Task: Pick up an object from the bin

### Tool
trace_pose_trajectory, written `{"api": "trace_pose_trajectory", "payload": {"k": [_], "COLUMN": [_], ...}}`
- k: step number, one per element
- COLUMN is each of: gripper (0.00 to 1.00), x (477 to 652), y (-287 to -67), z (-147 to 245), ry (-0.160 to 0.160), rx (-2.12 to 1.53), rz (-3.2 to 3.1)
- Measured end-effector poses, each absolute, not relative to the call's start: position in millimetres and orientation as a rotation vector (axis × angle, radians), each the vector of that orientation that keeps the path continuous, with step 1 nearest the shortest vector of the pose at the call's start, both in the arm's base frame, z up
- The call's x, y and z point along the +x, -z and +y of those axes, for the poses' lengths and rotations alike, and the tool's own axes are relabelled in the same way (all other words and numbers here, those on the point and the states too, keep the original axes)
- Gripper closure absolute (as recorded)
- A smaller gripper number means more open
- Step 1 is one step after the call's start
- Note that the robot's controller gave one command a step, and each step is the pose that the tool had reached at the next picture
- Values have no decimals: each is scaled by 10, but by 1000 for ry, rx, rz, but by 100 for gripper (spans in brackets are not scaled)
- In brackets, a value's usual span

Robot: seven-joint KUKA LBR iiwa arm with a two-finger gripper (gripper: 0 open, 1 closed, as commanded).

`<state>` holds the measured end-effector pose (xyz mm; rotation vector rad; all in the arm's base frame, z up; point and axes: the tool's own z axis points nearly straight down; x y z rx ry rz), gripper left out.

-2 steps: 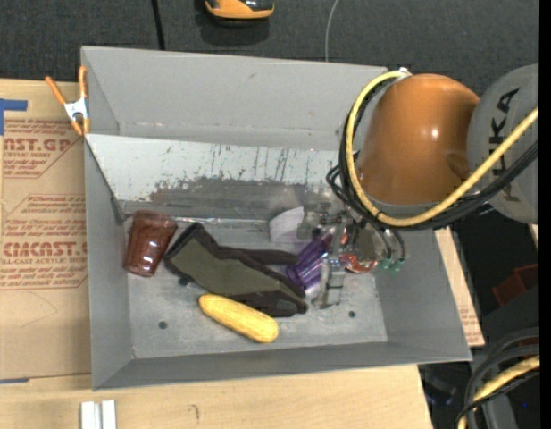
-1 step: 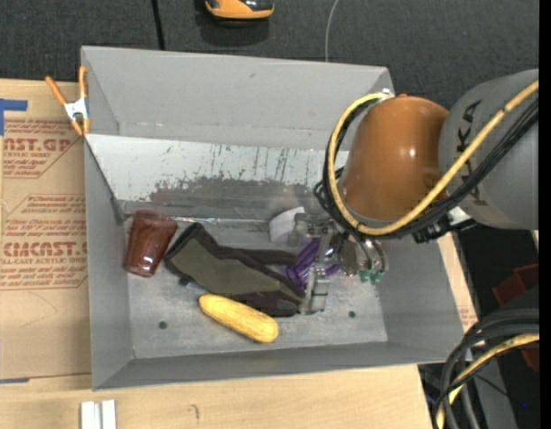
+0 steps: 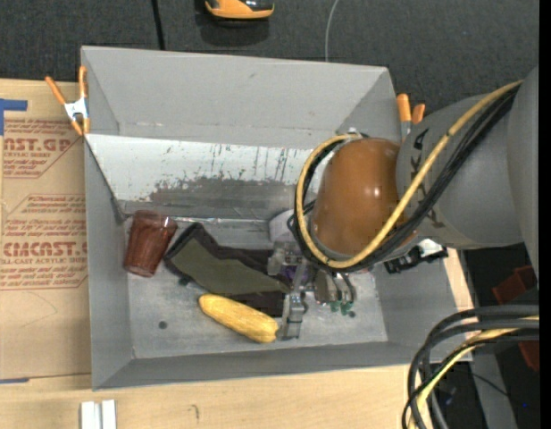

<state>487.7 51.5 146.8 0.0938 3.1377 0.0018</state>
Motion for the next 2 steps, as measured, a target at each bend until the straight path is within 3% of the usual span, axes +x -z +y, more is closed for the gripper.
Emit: {"api": "trace_pose_trajectory", "payload": {"k": [1, 2], "gripper": [0, 100], "x": [4909, 4807], "y": [-1218, -711], "z": [565, 674], "ry": [0, -2], "rx": [19, -221], "rz": [3143, 3127]}}
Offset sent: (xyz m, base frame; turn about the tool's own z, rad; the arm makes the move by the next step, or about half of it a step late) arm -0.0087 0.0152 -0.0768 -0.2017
